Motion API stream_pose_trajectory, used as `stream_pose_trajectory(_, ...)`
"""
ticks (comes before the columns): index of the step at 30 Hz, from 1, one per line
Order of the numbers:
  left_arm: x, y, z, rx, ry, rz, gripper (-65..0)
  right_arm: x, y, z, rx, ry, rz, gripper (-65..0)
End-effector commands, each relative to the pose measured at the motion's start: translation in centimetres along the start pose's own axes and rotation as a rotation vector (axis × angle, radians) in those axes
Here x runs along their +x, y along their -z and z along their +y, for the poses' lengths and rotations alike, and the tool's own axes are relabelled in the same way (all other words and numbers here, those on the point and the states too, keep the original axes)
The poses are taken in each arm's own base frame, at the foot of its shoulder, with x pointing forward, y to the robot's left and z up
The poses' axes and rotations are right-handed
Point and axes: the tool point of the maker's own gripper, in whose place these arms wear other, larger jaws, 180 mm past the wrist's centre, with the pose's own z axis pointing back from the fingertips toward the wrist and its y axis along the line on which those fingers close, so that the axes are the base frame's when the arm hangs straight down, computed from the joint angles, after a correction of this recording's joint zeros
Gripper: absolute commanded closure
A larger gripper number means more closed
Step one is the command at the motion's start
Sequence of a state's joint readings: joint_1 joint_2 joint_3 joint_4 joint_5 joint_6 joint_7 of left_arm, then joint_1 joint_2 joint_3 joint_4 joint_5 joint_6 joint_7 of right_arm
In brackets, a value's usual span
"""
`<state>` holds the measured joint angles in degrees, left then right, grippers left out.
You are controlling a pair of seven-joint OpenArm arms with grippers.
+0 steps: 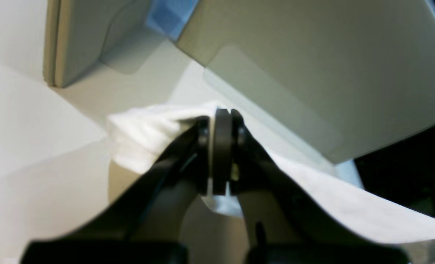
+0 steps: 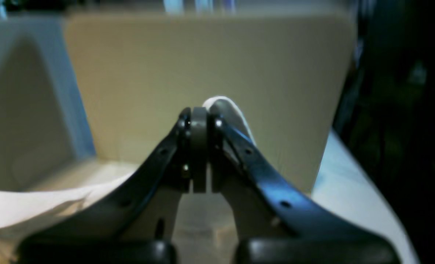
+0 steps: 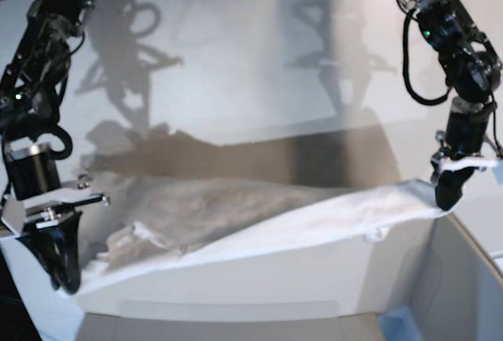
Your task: Layout the t-shirt on the table in an organized manner, then fold the t-shirt properly
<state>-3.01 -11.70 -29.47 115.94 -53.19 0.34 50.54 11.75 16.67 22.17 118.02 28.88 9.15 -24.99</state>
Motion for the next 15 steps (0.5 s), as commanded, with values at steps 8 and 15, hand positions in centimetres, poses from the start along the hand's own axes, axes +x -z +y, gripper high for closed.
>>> stream_pose_trajectory(8,12.2,-3.1,-3.3,-0.237,-0.065,-0.367,0.0,10.7,1.1,-2.8,-0.061,-0.068,-0.338,0.0)
stream_pose_trajectory(15,18.9,-7.6,-3.1,-0.336,-0.165,-0.600,0.0,17.8,0.8,-2.0,0.018,-0.011,-0.570,0.0)
